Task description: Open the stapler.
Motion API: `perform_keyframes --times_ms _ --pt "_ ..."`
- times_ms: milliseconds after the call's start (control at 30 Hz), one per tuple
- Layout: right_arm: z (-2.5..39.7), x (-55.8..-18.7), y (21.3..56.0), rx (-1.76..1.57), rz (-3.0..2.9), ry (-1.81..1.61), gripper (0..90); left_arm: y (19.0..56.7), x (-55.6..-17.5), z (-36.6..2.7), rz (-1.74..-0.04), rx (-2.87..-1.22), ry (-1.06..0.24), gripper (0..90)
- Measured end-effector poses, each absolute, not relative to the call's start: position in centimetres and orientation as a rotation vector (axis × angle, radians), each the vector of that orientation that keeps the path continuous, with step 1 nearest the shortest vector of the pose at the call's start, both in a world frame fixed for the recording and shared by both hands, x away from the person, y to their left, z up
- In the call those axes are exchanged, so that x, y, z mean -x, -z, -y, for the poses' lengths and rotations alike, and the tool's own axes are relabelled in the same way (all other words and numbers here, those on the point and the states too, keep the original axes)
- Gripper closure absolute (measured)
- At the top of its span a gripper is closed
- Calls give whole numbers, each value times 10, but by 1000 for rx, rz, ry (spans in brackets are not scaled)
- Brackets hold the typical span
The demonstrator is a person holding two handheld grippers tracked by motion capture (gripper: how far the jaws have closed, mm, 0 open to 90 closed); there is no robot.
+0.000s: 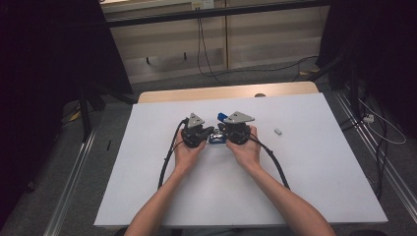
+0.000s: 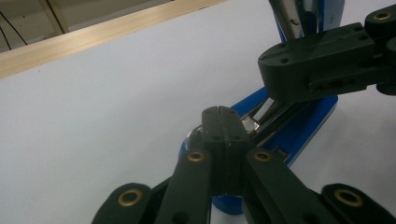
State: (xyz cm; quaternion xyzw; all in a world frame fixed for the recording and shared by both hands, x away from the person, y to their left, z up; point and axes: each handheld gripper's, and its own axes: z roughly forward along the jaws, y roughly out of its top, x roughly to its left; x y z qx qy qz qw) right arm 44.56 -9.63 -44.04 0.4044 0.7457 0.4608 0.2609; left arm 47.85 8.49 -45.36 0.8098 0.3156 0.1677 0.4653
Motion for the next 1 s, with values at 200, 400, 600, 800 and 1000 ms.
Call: perform_keyframes --times_ms 200,400,600,800,1000 --pt "97 -446 440 -1112 -2009 -1254 900 454 -478 -85 -770 -1985 -420 900" --pt "96 -446 441 -1116 -1998 -1261 900 454 -478 -85 -773 -1984 -419 900" --pt "100 -445 438 -1125 -1980 -1262 900 454 -479 -85 -775 -1982 -413 900" --pt "101 -445 438 -1125 -1970 -1263 900 454 -479 -86 -769 -1983 -408 900" --pt "100 -445 438 -1131 -1962 -1262 900 454 -480 -86 -773 -1976 -402 900"
